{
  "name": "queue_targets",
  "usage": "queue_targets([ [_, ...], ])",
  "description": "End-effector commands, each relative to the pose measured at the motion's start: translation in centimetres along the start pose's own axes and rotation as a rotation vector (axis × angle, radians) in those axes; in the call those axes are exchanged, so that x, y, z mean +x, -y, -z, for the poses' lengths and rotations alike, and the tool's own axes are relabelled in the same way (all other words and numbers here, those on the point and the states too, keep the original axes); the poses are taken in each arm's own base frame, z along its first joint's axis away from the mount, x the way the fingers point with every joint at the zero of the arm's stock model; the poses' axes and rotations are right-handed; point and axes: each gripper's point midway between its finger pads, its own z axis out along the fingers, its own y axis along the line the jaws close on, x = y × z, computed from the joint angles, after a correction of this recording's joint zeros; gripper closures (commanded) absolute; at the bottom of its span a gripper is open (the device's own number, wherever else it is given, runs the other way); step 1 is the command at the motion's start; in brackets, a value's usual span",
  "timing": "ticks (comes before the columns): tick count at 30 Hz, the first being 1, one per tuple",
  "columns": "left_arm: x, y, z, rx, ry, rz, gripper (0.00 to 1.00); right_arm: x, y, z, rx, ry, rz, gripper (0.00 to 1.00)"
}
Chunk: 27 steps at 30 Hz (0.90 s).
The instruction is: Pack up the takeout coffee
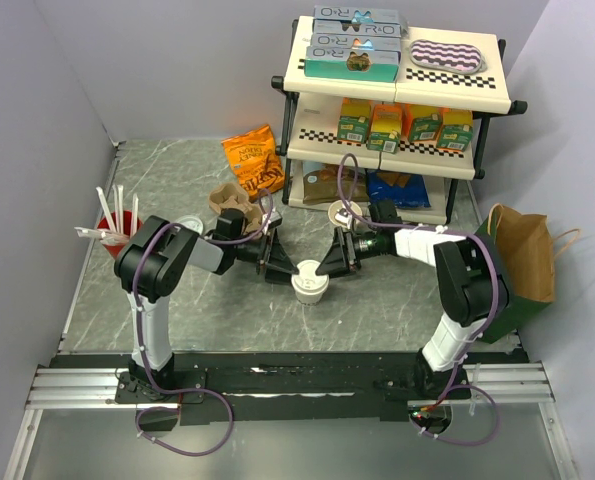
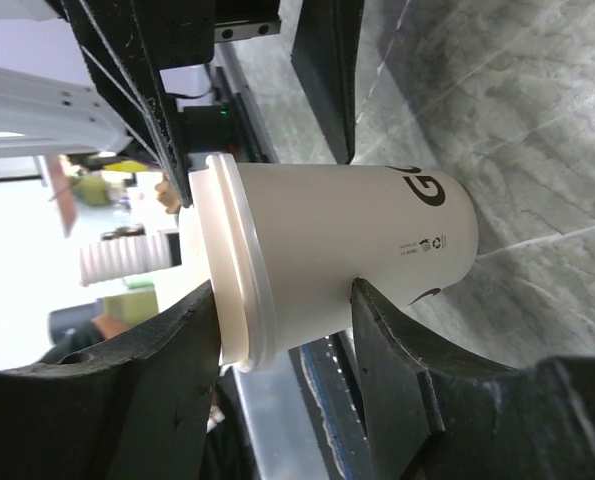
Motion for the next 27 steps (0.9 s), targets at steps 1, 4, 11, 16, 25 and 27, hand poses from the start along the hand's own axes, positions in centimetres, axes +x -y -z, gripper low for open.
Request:
queue_targets([
  [1,-0.4,-8.0,-0.2,-0.256,0.120,0.101,0.22,2.2,4.6,-1.0,0.107,-0.020,-0.143,0.46],
  [4,-0.2,-8.5,-0.4,-0.283,0.108,0.087,0.24,2.5,5.2,-1.1,0.120,-0.024,-0.168,0.47],
  [11,0.2,-9.8,-0.5,-0.343,0.097,0.098,0.26,2.3,4.8,-1.4,0.143,-0.020,-0.127,0.48],
  [16,-0.6,-8.0,-0.7,-0.288,0.101,0.030,0.26,1.5,3.4,-1.2,0.144,-0.008,-0.036,0.47],
  [25,-2.6,-1.8,-0.9,-0.125,0.125,-0.131,0.20,-0.4,0.6,-0.2,0.124,0.030,0.093,0.39],
  [27,-2.9,-1.1,-0.9,-0.111,0.126,-0.137,0.20,-0.7,0.1,-0.1,0.116,0.033,0.112,0.39],
])
